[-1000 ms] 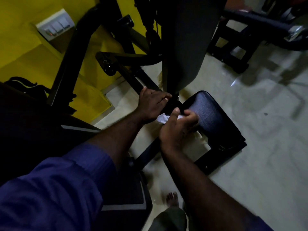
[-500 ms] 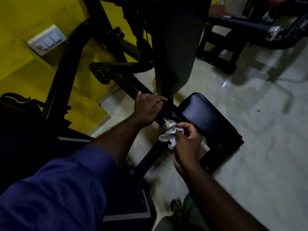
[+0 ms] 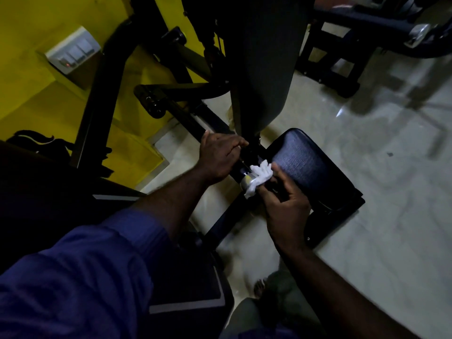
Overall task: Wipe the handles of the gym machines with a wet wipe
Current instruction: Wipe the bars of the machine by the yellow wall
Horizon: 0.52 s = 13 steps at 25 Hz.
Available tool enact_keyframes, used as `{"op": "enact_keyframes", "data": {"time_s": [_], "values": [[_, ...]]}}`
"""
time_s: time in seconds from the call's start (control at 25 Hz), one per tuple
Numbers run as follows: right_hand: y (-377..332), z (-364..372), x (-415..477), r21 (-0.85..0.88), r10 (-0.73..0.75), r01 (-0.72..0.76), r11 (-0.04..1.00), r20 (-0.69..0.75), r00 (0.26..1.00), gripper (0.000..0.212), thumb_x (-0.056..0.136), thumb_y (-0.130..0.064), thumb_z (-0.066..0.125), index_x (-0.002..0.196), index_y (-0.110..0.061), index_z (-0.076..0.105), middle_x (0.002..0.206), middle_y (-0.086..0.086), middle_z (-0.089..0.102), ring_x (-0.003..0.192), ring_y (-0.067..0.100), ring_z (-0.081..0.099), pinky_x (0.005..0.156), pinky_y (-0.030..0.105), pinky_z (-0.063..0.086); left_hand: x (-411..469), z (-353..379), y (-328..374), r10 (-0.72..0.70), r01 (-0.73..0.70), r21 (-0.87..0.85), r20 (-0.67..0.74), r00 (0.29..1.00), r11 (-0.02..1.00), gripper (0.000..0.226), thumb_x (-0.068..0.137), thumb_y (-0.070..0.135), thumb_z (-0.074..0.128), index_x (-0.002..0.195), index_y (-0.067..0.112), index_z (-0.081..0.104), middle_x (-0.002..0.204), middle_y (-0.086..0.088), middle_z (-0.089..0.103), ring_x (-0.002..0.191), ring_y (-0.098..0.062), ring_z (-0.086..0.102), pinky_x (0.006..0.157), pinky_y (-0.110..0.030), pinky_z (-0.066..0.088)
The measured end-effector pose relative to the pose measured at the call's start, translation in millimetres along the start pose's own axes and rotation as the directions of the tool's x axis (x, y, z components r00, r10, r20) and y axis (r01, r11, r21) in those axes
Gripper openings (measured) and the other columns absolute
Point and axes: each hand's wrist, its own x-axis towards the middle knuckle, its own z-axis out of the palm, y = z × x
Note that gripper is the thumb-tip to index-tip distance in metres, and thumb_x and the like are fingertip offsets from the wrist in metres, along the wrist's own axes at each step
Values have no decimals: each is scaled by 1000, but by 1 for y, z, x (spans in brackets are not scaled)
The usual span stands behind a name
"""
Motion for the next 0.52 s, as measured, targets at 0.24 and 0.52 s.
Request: {"op": "enact_keyframes", "data": {"time_s": [0.24,0.52], "values": [[-32,2,39,-598,-174,446,665,457,872,38,83,-38,77,109,-13,66,109,6,62,101,19,61,80,11,33,1,-3,2,13,-12,41,-8,1000,999,57,86,43,29,112,26,77,121,6,75,119,-21,64,117,-62,20],[-37,34,49,-675,166,540,503,689,706,26,101,-41,45,95,-18,56,92,6,59,91,29,65,73,35,47,2,-1,4,-32,33,22,-15,999,999,62,83,48,28,113,28,78,118,9,76,119,-18,64,119,-60,16]]}}
